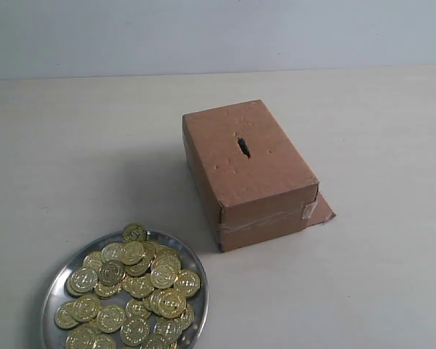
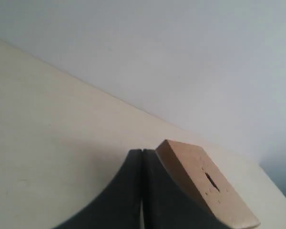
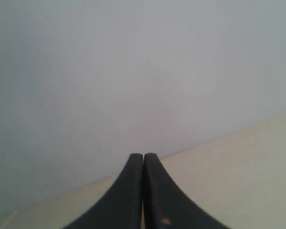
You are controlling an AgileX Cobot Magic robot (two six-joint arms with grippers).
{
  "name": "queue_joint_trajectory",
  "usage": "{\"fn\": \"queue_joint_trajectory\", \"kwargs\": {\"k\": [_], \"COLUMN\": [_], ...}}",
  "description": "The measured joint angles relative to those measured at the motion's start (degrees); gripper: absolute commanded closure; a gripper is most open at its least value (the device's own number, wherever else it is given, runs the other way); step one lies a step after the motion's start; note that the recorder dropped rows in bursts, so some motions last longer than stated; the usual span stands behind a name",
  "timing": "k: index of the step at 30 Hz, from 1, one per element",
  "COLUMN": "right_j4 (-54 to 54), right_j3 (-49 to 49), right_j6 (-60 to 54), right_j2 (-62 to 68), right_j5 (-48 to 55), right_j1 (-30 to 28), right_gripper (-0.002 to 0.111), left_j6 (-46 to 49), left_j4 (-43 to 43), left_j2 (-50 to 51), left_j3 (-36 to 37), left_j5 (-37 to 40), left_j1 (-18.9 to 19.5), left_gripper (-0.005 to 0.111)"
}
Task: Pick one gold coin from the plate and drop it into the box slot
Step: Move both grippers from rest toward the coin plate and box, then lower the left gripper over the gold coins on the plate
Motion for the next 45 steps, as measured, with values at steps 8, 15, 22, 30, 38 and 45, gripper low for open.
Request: {"fn": "queue_joint_trajectory", "kwargs": {"k": [8,15,22,30,38,45], "right_j4": [0.85,5.37,1.12,0.41,-2.12,-2.50], "right_j3": [-21.32,-34.90,-37.78,-37.78,-37.78,-37.78], "right_j6": [-15.54,-24.96,-26.01,-26.23,-26.23,-26.45], "right_j2": [27.16,50.81,62.57,66.79,66.77,66.77], "right_j5": [19.80,32.31,33.50,33.39,33.39,33.39], "right_j1": [0.00,8.11,15.63,16.17,16.17,16.17], "right_gripper": [0.108,0.108,0.108,0.108,0.108,0.108], "left_j6": [35.19,51.01,62.07,81.18,85.86,90.49], "left_j4": [-10.87,-10.84,-8.13,-2.76,16.31,21.04], "left_j2": [14.66,35.42,54.12,73.62,85.94,94.16], "left_j3": [-13.98,-22.71,-27.67,-34.70,-45.40,-52.35], "left_j5": [11.61,15.16,16.67,16.02,20.36,26.21], "left_j1": [0.00,-2.63,-11.18,-22.54,-29.00,-29.79], "left_gripper": [0.107,0.107,0.107,0.107,0.107,0.107]}}
